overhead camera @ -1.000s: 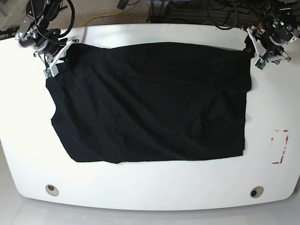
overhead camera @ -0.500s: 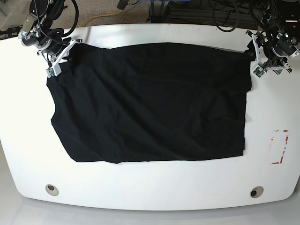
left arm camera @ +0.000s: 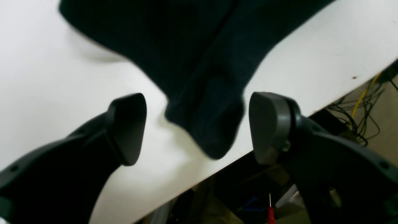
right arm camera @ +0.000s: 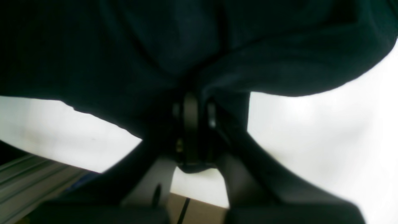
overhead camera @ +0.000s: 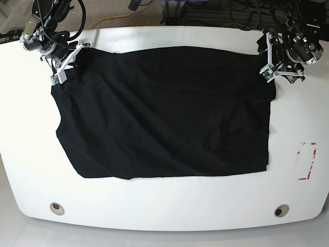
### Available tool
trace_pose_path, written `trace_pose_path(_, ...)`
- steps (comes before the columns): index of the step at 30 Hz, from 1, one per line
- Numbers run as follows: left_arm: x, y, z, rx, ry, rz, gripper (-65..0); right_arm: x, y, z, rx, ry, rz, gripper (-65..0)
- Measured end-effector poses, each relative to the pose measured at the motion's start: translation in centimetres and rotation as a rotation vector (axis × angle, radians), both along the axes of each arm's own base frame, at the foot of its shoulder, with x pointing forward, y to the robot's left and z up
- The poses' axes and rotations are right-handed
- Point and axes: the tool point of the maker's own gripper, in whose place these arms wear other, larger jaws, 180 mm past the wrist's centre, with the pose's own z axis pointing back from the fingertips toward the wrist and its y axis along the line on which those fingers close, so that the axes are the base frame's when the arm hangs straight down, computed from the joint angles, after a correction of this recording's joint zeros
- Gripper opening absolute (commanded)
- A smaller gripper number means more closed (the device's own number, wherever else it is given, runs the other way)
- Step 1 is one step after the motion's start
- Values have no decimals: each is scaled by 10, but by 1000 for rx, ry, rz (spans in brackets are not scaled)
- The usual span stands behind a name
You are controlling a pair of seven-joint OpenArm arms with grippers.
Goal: Fold the T-shirt properly
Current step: 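Release and regrasp the shirt edge with the left gripper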
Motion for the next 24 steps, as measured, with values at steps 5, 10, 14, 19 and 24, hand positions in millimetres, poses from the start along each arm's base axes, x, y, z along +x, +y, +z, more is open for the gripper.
trace_pose_path(5, -7, -11, -10, -22, 36, -26, -172, 0, 0, 0, 1, -1, 0, -650)
trace_pose_path(10, -13, -3, -20, -16, 75, -1, -172, 0, 0, 0, 1, -1, 0, -650)
trace_pose_path(14, 0, 1, -20, -17, 58, 15, -174, 0, 0, 0, 1, -1, 0, -650)
trace_pose_path(19, 8, 12, -28, -10, 72, 53, -174, 0, 0, 0, 1, -2, 0, -650)
trace_pose_path(24, 14, 15, -30, -15, 72, 71, -249, 0, 0, 0, 1, -1, 0, -650)
